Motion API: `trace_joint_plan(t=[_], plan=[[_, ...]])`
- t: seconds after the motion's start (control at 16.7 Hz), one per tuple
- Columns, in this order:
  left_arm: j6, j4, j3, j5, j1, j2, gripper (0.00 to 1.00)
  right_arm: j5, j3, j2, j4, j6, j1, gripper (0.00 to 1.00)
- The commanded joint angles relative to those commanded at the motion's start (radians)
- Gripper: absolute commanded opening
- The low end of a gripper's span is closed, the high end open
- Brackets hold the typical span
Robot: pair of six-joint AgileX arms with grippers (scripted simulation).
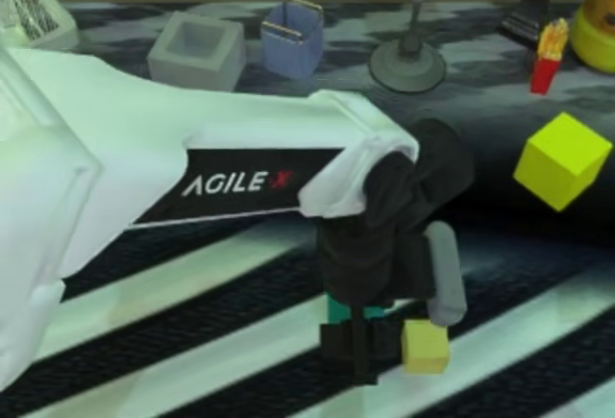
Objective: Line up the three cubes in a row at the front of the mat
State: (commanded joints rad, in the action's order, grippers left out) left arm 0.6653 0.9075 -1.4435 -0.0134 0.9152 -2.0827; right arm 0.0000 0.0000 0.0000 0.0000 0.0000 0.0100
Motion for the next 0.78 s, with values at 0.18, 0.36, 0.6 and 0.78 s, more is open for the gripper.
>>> trace_joint_plan(t=[0.18,0.36,0.6,0.78], plan=[[0.001,-0.048,0.034,0.000,0.002,-0.022,0.00,0.000,0.000,0.000,0.000,0.000,0.000,1.00],[0.001,-0.048,0.034,0.000,0.002,-0.022,0.00,0.000,0.000,0.000,0.000,0.000,0.000,1.00],[0.001,-0.048,0.034,0.000,0.002,-0.022,0.30,0.000,0.000,0.000,0.000,0.000,0.000,1.00],[0.001,-0.048,0.034,0.000,0.002,-0.022,0.53,0.000,0.000,0.000,0.000,0.000,0.000,1.00]])
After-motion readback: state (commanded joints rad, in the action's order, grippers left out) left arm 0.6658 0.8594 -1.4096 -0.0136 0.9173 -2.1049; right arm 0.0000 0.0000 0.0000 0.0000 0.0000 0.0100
